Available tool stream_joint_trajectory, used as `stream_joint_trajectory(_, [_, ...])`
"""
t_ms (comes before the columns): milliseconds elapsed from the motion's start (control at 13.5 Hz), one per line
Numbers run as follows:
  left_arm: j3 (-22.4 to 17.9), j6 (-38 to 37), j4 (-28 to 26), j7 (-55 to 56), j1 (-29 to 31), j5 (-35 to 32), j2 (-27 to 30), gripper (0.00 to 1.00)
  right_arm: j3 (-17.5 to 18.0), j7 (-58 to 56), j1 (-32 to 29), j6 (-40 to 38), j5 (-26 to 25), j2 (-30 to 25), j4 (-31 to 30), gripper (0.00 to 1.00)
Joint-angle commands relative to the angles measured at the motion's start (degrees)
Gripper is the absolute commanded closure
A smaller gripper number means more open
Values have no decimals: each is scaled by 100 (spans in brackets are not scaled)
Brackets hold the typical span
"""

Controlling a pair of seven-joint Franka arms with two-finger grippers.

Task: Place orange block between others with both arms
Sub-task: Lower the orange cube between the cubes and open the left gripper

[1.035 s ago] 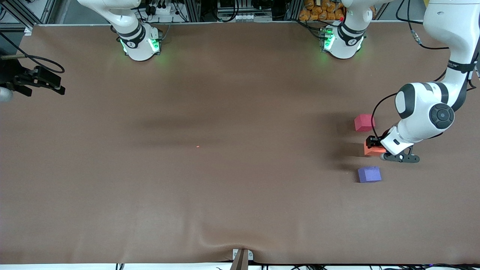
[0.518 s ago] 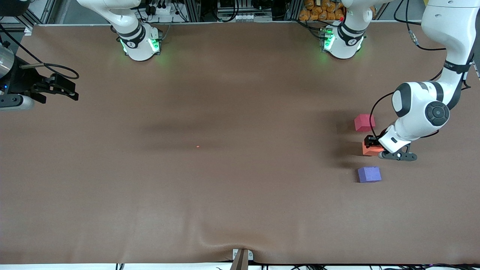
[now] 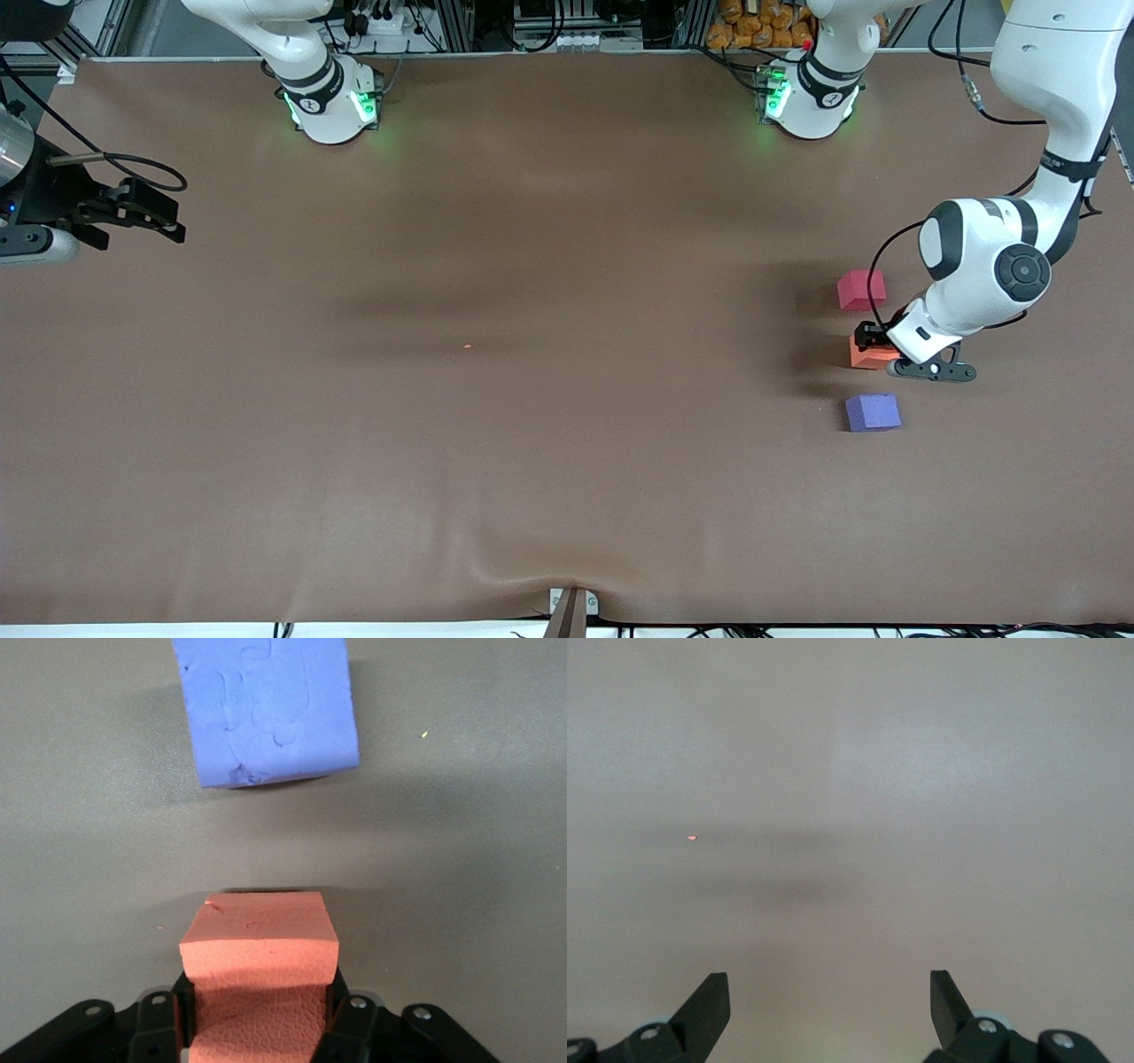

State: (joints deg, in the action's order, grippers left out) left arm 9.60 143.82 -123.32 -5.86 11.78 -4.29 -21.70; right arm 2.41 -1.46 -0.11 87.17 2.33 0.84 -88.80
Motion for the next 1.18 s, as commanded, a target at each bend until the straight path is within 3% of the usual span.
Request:
stream_joint_trajectory(0, [34,102,-43,50,8,-36,-10,93,-21,31,64,72,74,12,-76,0])
stream_joint_trajectory(739, [78,208,-26,94,17,-28,-142,91,-21,23,55,37,74,4,-85,0])
stream_joint_trajectory(813, [78,208,-26,94,8,-28,-151,84,-30,31,55,63,74,12,-94,0])
stream_joint_trajectory(887, [78,208,-17,94,8,-28,-177,51,-21,31,55,54,74,12,-94,0])
stream_joint_trajectory(961, [78,208,1,102,8,-28,-177,2,-30,31,55,28,74,4,-129,0])
stream_joint_trajectory(1109, [78,208,18,103,8,-28,-142,0,-21,23,37,10,74,-14,-147,0])
